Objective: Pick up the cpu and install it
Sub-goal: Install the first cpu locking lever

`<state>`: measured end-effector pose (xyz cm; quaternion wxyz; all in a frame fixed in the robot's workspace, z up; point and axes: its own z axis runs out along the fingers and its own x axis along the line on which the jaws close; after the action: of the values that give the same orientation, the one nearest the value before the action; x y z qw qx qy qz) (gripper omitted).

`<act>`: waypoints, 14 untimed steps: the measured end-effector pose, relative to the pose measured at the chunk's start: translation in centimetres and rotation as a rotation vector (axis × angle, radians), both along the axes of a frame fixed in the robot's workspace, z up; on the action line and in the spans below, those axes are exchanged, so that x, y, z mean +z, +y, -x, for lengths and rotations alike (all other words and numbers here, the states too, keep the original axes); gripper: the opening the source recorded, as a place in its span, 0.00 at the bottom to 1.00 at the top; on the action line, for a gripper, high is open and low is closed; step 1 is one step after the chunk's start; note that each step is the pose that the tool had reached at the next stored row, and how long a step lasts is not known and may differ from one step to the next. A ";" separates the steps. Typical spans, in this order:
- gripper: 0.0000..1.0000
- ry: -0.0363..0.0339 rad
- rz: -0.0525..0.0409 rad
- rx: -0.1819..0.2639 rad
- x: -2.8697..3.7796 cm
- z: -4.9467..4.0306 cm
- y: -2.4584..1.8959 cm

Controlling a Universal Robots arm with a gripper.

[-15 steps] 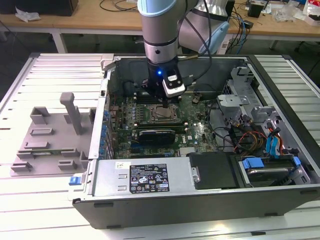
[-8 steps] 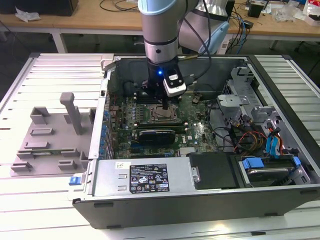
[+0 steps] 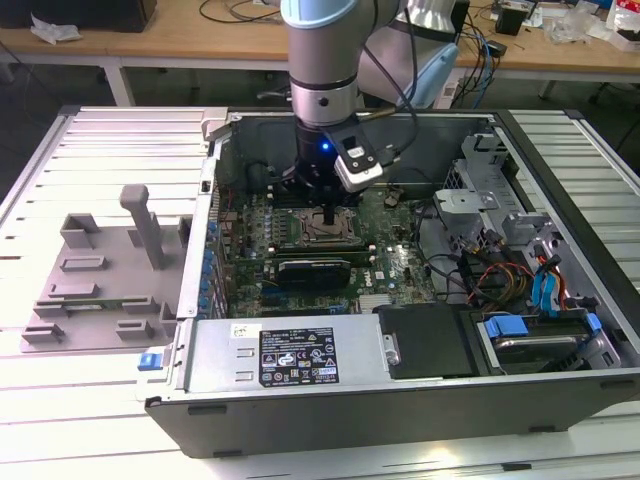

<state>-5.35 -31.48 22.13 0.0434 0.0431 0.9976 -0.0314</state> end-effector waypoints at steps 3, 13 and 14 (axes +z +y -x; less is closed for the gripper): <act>0.11 0.0042 0.0013 0.000 0.16 -0.01 0.01; 0.11 0.0116 0.0238 0.042 1.80 -0.68 0.01; 0.11 0.0117 0.0241 0.042 1.83 -0.67 0.01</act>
<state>-4.67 -31.47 23.95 0.0387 0.0213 0.9981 -0.0428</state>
